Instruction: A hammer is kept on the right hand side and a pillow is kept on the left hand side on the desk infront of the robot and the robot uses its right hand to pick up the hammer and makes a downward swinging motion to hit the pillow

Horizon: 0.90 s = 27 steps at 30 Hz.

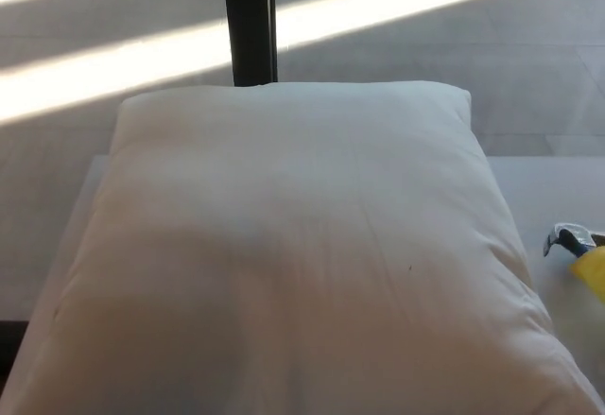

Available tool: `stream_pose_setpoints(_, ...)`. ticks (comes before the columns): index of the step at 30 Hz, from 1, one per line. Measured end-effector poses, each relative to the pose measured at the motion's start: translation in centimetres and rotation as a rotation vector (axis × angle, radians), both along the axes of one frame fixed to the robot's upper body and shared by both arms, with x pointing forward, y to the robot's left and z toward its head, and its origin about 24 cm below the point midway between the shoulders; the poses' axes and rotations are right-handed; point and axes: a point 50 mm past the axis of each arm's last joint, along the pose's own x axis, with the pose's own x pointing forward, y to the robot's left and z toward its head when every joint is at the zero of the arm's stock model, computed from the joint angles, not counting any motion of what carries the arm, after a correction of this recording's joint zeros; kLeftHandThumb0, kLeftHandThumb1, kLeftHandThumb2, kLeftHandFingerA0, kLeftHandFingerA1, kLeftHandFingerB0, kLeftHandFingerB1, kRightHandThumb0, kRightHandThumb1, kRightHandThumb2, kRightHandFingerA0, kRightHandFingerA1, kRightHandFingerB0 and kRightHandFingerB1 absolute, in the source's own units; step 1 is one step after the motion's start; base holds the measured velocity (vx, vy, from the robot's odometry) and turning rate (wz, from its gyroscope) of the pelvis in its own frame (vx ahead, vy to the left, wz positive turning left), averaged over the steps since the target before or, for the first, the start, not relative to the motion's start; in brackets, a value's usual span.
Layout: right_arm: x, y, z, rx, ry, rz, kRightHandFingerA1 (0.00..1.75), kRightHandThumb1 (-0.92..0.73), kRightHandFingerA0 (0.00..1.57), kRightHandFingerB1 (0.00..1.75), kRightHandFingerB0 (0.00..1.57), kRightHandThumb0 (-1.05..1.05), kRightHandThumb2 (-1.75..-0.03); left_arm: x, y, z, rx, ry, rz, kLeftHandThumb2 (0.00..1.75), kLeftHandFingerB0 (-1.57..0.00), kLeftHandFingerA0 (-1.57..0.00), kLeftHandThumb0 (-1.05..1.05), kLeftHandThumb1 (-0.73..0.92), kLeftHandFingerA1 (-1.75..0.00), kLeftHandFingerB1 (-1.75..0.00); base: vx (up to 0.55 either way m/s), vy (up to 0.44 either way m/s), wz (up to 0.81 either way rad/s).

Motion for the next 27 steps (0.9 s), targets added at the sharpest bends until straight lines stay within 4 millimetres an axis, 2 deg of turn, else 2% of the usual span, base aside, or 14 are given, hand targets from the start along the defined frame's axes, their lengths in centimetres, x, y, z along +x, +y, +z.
stream_pose_setpoints(2,0.1,0.0,-0.2,-0.063,0.015,0.025,1.43,-0.66,0.81,0.60,0.76,-0.32,-0.62,0.0,0.0,0.0,0.000,0.000,0.000,1.01,-0.36,-0.53,-0.66,0.62,-0.65,-0.57,0.00,0.000,0.00)
stream_pose_setpoints(3,0.1,-0.1,-0.3,-0.080,0.019,0.033,1.43,-0.66,0.81,0.60,0.76,-0.32,-0.62,0.0,0.0,0.0,0.000,0.001,0.000,1.01,-0.36,-0.53,-0.66,0.62,-0.65,-0.57,0.00,0.000,0.00)
stream_pose_setpoints(4,0.1,-0.1,-0.4,-0.109,0.026,0.047,1.36,-0.62,0.78,0.53,0.62,-0.30,-0.60,0.0,0.0,0.0,0.000,0.001,0.000,0.63,-0.41,-0.60,-0.67,0.78,-0.59,-0.48,0.00,0.000,0.00)
stream_pose_setpoints(6,0.2,-0.1,-0.5,-0.155,0.029,0.068,1.29,-0.64,0.76,0.42,0.44,-0.32,-0.60,0.0,0.0,0.0,0.000,0.001,0.000,0.99,-0.38,-0.58,-0.67,0.60,-0.68,-0.59,0.00,0.000,0.00)
stream_pose_setpoints(7,0.2,-0.1,-0.4,-0.180,0.025,0.080,1.20,-0.64,0.73,0.38,0.39,-0.34,-0.59,0.0,0.0,0.0,0.000,0.000,0.000,0.63,-0.43,-0.63,-0.69,0.78,-0.59,-0.48,0.00,0.000,0.00)
stream_pose_setpoints(8,0.3,-0.1,-0.4,-0.205,0.022,0.095,0.73,-0.63,0.40,0.32,0.30,-0.49,-0.59,0.0,0.0,0.0,0.000,0.000,0.000,1.00,-0.38,-0.56,-0.69,0.61,-0.68,-0.59,0.00,0.000,0.00)
stream_pose_setpoints(13,0.7,-0.4,0.2,-0.335,0.009,0.163,0.54,-0.53,0.08,0.43,0.17,-0.74,-0.89,0.0,0.0,0.0,-0.001,-0.001,0.000,1.00,-0.37,-0.56,-0.69,0.60,-0.67,-0.58,0.00,0.000,0.00)
stream_pose_setpoints(14,0.8,-0.5,0.3,-0.361,0.006,0.174,0.07,-0.66,0.00,0.28,0.17,-0.79,-0.64,0.0,0.0,0.0,-0.001,-0.001,0.000,1.00,-0.37,-0.56,-0.70,0.61,-0.67,-0.58,0.00,0.000,0.00)
stream_pose_setpoints(16,0.9,-0.8,0.7,-0.442,0.005,0.213,0.24,-0.61,0.00,0.00,0.02,-1.03,-1.03,0.0,0.0,0.0,-0.001,0.000,0.000,1.00,-0.40,-0.58,-0.68,0.60,-0.67,-0.59,0.00,0.000,0.00)
stream_pose_setpoints(19,0.7,-0.8,0.4,-0.506,0.028,0.267,0.24,-0.61,0.00,0.00,0.02,-1.03,-1.03,0.0,0.0,0.0,-0.001,0.001,0.000,1.00,-0.40,-0.58,-0.68,0.60,-0.67,-0.59,0.00,0.000,0.00)
stream_pose_setpoints(20,0.7,-0.8,0.3,-0.533,0.036,0.292,0.26,-0.61,0.00,0.00,0.00,-1.03,-1.03,0.0,0.0,0.0,-0.001,0.001,0.000,0.63,-0.40,-0.60,-0.67,0.80,-0.59,-0.48,0.00,0.000,0.00)
stream_pose_setpoints(21,0.7,-0.7,0.2,-0.551,0.040,0.312,0.00,-0.64,0.00,0.00,0.00,-1.00,-0.85,0.0,0.0,0.0,-0.001,0.001,0.000,0.99,-0.37,-0.55,-0.65,0.60,-0.68,-0.58,0.00,0.000,0.00)
stream_pose_setpoints(22,0.7,-0.7,0.1,-0.564,0.042,0.328,0.00,-0.75,0.00,0.00,0.00,-0.96,-0.76,0.0,0.0,0.0,-0.001,0.000,0.001,0.63,-0.39,-0.59,-0.66,0.78,-0.60,-0.49,0.00,0.000,0.00)
stream_pose_setpoints(27,0.6,-0.8,0.1,-0.605,0.033,0.411,0.00,-0.83,0.00,0.00,0.00,-1.05,-0.66,0.0,0.0,0.0,-0.001,-0.004,0.002,1.00,-0.36,-0.53,-0.68,0.61,-0.67,-0.59,0.00,0.000,0.00)
